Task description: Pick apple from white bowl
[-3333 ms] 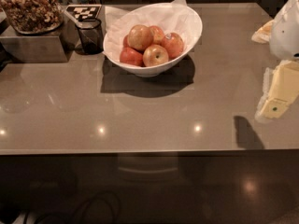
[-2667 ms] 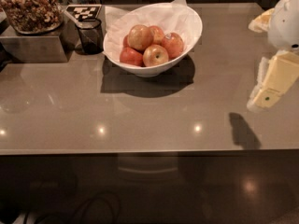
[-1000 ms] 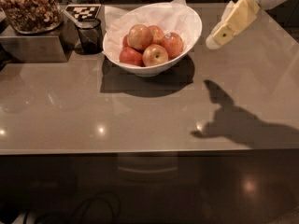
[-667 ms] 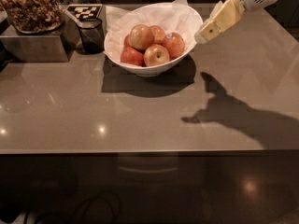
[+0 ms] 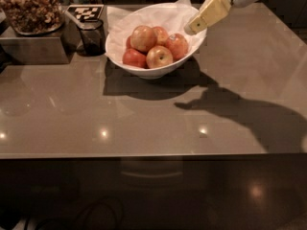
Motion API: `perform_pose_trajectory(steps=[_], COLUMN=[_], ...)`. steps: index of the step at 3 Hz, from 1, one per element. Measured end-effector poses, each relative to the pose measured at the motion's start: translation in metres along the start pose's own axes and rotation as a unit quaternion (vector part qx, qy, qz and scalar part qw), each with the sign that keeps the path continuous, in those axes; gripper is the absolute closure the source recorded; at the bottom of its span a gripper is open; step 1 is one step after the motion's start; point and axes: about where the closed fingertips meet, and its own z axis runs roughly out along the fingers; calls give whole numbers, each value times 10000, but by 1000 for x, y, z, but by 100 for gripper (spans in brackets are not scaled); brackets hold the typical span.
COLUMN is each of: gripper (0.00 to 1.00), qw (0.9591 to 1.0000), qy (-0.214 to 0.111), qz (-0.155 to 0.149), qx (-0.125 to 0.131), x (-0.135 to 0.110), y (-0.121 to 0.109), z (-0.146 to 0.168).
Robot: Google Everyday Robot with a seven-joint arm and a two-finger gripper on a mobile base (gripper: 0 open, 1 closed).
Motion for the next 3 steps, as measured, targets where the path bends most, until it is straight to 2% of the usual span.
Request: perform_pose_trajectory(steps=[1, 2, 3], gripper=[37, 41, 36], qw=[10000, 9994, 9969], qy=[-1, -124, -166], qz=[-1, -103, -250], qx=[-2, -299, -729], x=[0, -12, -28], y=[0, -1, -1], z=[0, 30, 70])
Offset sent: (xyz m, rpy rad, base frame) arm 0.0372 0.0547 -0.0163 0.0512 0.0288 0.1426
